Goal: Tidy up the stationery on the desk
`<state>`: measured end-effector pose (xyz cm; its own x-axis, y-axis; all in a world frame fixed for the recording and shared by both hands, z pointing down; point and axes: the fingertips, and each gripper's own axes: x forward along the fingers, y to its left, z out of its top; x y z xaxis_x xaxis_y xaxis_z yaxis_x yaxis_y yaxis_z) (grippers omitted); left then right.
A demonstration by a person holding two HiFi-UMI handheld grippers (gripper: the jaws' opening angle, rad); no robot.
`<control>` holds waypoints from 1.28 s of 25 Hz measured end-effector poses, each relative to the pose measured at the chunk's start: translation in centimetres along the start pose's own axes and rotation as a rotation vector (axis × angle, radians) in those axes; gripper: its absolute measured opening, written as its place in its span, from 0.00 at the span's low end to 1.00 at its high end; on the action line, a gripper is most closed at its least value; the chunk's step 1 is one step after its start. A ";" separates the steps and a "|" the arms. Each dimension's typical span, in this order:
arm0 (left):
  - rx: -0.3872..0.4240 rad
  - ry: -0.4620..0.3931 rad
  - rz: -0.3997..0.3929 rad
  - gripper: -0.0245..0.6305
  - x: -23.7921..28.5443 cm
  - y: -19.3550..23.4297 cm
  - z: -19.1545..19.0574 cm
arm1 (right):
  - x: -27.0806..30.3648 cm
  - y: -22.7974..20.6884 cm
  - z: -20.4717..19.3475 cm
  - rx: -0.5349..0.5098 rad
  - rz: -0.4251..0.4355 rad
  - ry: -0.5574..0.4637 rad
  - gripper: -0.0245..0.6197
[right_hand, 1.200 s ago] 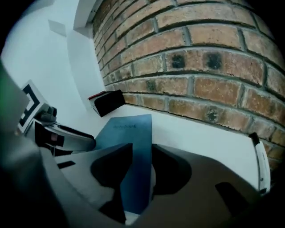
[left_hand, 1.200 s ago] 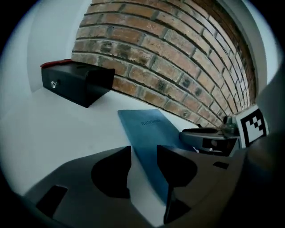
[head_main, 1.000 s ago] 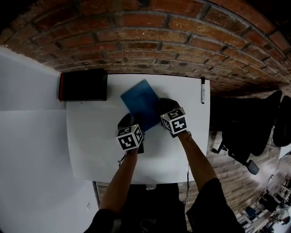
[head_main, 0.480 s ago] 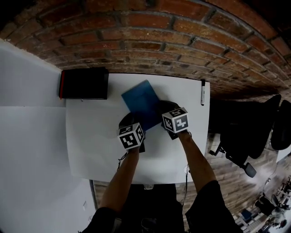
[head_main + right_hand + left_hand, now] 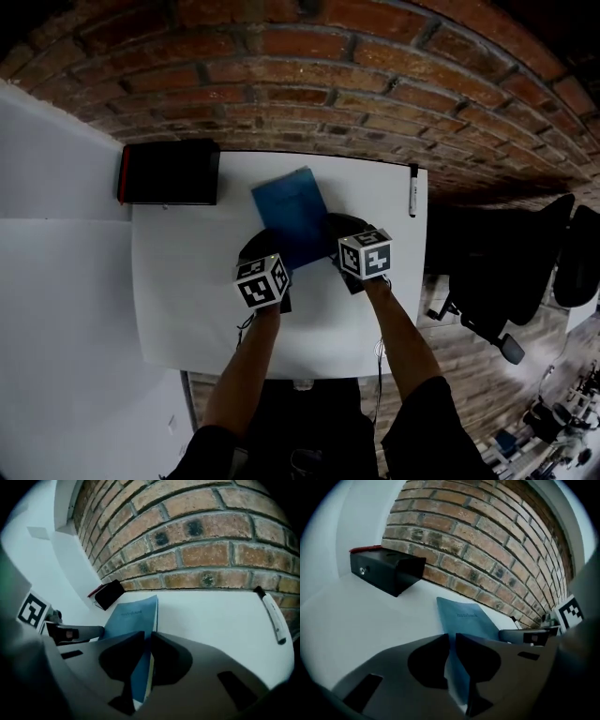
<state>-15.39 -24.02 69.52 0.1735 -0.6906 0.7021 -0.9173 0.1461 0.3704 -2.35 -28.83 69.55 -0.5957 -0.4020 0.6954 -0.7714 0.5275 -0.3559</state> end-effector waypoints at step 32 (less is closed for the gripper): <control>0.081 0.024 -0.035 0.11 -4.0 4.2 -0.9 | -2.0 6.9 -2.8 0.186 0.046 -0.012 0.10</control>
<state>-19.61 -20.01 68.75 0.2134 -0.6768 0.7046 -0.9364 0.0641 0.3452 -5.83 -22.32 67.48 -0.6332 -0.3903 0.6684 -0.7706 0.3987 -0.4972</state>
